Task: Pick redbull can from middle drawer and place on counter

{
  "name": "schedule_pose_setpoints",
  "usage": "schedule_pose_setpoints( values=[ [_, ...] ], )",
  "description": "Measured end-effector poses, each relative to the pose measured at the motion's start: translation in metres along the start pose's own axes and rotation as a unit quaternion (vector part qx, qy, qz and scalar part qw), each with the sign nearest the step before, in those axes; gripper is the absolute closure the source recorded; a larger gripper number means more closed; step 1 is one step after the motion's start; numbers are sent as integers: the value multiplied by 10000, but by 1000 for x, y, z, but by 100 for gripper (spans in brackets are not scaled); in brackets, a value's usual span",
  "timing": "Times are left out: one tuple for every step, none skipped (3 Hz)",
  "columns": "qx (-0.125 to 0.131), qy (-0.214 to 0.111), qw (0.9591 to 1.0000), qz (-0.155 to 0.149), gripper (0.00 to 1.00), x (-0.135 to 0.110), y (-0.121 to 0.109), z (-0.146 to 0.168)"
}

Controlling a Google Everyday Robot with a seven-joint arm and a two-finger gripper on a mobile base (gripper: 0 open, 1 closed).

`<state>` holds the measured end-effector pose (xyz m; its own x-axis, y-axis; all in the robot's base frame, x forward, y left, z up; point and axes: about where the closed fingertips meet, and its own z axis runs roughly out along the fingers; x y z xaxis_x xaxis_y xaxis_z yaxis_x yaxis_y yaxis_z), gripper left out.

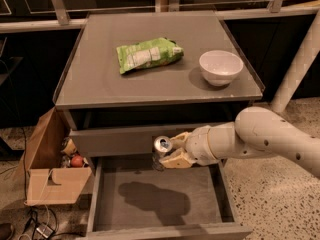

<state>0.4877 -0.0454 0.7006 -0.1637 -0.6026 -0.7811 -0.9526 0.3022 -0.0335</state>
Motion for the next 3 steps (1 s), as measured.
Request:
schedule_pose_setpoints(
  values=[
    [53, -28, 9999, -98, 100, -14, -7, -22],
    [71, -59, 9995, -300, 100, -40, -12, -49],
    [93, -86, 9982, -584, 100, -73, -19, -70]
  ],
)
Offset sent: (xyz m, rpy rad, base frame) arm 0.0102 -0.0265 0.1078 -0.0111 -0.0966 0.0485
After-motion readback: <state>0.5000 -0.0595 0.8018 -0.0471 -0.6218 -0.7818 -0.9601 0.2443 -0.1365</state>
